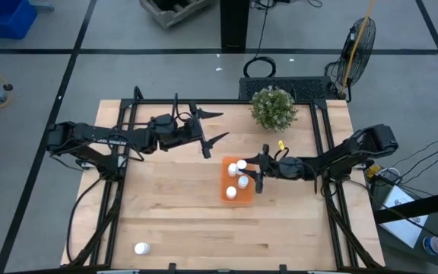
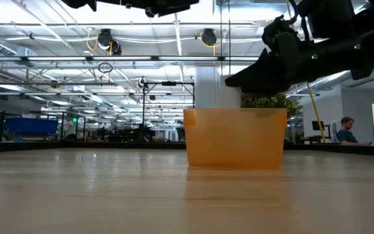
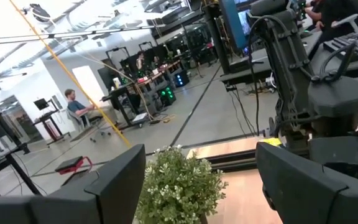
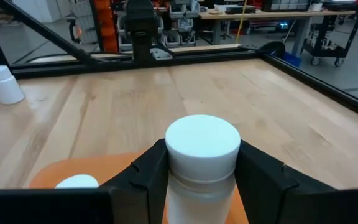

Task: Pick and place pill bottles into a basket
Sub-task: Put the white pill bottle into the orange container

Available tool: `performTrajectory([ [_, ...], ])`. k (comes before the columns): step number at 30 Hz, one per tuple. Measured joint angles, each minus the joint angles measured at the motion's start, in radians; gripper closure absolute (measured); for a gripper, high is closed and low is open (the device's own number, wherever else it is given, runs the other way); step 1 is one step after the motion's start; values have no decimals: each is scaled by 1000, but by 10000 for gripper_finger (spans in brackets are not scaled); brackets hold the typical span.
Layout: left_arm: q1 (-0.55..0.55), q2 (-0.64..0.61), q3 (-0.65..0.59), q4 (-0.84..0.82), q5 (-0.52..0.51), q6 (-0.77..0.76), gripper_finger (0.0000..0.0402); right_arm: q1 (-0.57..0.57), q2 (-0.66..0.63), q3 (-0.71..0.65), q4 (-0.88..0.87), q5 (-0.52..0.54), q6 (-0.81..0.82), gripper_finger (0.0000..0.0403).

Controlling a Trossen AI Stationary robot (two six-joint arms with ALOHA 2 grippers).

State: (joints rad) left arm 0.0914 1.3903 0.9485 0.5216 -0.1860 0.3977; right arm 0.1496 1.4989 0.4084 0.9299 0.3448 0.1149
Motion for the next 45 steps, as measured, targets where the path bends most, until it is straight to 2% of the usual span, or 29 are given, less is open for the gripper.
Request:
performTrajectory([
  [13,0,0,0,-5,0,0,96,11,-122,-3,-93,26,-66,260],
  [28,0,0,0,-6,0,-1,96,9,-104,-3,-163,51,-21,260],
  [32,0,0,0,-5,0,-1,96,7,-56,-4,-148,51,-5,260],
  [39,0,0,0,-4,0,-3,96,-13,75,-3,12,48,15,260],
  [45,0,0,0,-3,0,-2,96,-26,159,-3,60,45,49,260],
])
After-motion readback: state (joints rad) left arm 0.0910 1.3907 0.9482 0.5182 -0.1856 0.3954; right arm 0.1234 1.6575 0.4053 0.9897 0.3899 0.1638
